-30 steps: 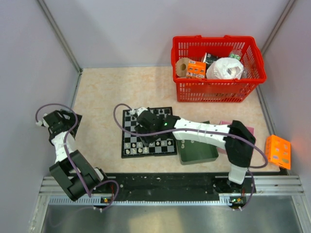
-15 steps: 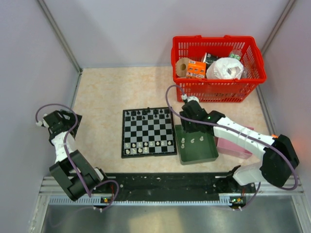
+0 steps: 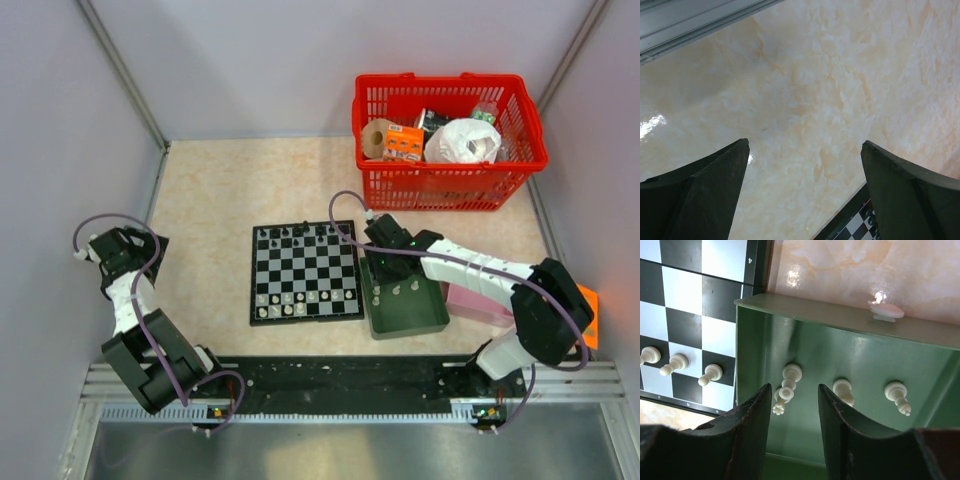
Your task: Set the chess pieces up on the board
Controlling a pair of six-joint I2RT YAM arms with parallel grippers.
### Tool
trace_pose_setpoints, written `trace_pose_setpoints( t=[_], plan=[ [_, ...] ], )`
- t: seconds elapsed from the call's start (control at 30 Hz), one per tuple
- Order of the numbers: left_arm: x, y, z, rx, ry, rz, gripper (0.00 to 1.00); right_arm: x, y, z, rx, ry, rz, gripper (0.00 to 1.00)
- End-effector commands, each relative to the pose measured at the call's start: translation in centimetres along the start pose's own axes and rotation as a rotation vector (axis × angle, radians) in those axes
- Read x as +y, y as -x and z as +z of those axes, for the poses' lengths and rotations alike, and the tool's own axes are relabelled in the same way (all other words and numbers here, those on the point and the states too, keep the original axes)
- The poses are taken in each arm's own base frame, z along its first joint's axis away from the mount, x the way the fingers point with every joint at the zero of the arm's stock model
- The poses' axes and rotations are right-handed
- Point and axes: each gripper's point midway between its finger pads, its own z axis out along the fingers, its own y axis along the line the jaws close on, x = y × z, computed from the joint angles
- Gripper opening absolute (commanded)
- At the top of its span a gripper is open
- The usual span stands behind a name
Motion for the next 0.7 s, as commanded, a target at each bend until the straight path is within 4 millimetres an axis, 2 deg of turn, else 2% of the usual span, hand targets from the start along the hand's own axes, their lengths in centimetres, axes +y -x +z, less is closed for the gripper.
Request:
trace_pose_setpoints(
  t=[0.0,0.53,0.67],
  plan=[
    [-0.6,1.3,-0.4,-0.048,-0.022,0.017,0.99,0.9,0.7,0.4,-0.020,0.042,-0.005,0.42],
    [-0.7,1.3,-0.4,-0.044,-0.027,0.011,0.99,1.4,-0.7,1.6,0.045,0.062,0.000,0.38],
    [-0.7,1.1,-0.3,-0.036,-0.032,0.009,0.99,1.0,-1.1,1.8,0.061,0.045,-0.003,0.37]
  ],
)
